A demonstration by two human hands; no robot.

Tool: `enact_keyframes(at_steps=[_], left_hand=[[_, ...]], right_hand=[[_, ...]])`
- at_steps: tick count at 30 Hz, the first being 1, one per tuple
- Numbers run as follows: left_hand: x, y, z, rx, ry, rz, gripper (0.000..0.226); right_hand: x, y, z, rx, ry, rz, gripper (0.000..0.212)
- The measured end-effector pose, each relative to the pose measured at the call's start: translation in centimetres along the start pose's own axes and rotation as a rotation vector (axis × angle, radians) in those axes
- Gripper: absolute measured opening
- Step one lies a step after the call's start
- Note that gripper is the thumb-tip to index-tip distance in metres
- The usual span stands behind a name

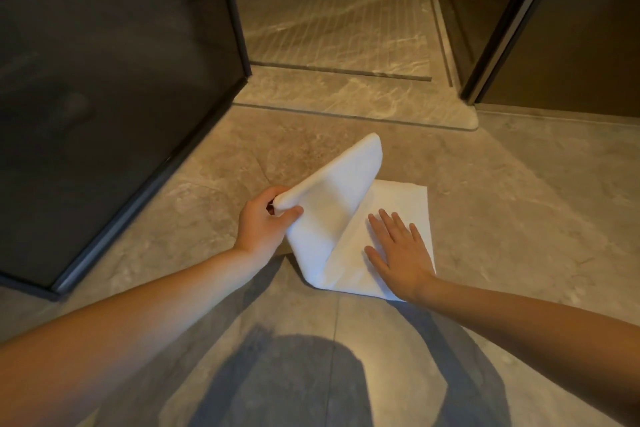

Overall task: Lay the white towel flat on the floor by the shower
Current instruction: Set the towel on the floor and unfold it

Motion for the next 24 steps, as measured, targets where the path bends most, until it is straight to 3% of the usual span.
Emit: enact_keyframes(at_steps=[13,24], left_hand=[[6.4,-0.9,-6.2,-0.191,0.117,-0.154,0.013],[11.8,-2.5,-8.6,-0.167,0.302,-0.340,0.024]], right_hand=[[0.8,0.3,2.1,-0.029,-0.068,-0.028,0.064],[0.9,0.3,2.1,-0.040,-0.068,-0.022,0.068]])
Point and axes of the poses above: each hand's wrist, its own y-axis towards the middle knuckle, its own z-axis out of the palm, x = y × z, the point moved 6 cm from there along y, towards the middle knuckle, and after that the axes turned 13 degrees about -y, right-handed, at the moved point
